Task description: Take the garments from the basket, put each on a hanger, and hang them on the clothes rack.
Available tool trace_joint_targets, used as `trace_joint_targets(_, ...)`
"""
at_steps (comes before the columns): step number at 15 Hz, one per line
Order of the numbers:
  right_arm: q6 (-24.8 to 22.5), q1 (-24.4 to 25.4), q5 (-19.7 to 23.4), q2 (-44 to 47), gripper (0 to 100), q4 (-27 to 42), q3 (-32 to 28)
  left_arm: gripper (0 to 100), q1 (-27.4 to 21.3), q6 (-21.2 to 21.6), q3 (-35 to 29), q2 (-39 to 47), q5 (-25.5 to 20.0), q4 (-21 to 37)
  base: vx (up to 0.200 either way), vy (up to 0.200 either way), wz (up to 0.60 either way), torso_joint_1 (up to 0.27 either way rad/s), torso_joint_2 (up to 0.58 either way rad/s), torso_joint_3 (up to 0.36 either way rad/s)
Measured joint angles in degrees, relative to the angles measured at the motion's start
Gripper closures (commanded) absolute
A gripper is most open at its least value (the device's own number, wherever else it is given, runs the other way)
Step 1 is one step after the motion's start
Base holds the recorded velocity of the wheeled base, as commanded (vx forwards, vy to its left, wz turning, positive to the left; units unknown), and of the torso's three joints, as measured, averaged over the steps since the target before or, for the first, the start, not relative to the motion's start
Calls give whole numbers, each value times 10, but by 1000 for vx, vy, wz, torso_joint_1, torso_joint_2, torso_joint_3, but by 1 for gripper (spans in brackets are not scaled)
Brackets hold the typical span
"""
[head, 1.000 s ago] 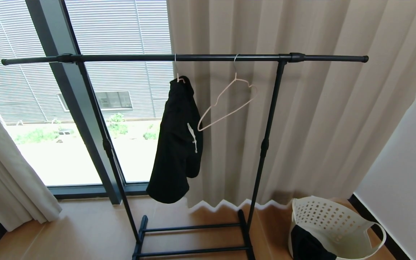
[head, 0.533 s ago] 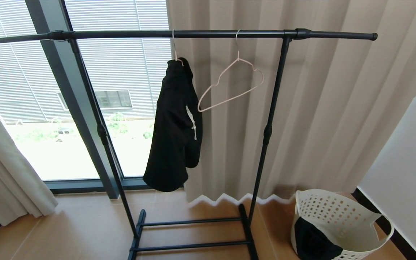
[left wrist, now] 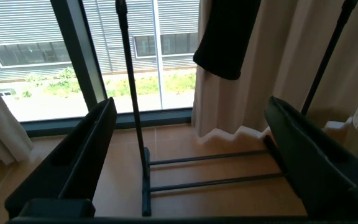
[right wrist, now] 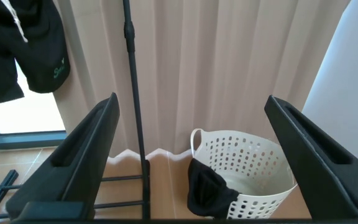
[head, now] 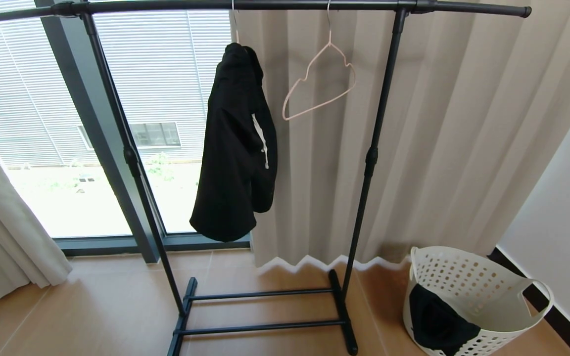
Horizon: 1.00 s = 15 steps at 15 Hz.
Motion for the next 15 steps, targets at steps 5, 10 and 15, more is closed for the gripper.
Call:
trace_joint_targets(5,0,0,0,0,0,0,0,0,0,0,0,0,0,0,0,0,0,-75,454,371)
trace_joint_targets(10,0,0,0,0,0,0,0,0,0,0,0,0,0,0,0,0,0,-20,257,244)
trace_joint_targets(15,1,0,0,0,0,0,0,0,0,0,0,0,0,0,0,0,-240,0,2,2)
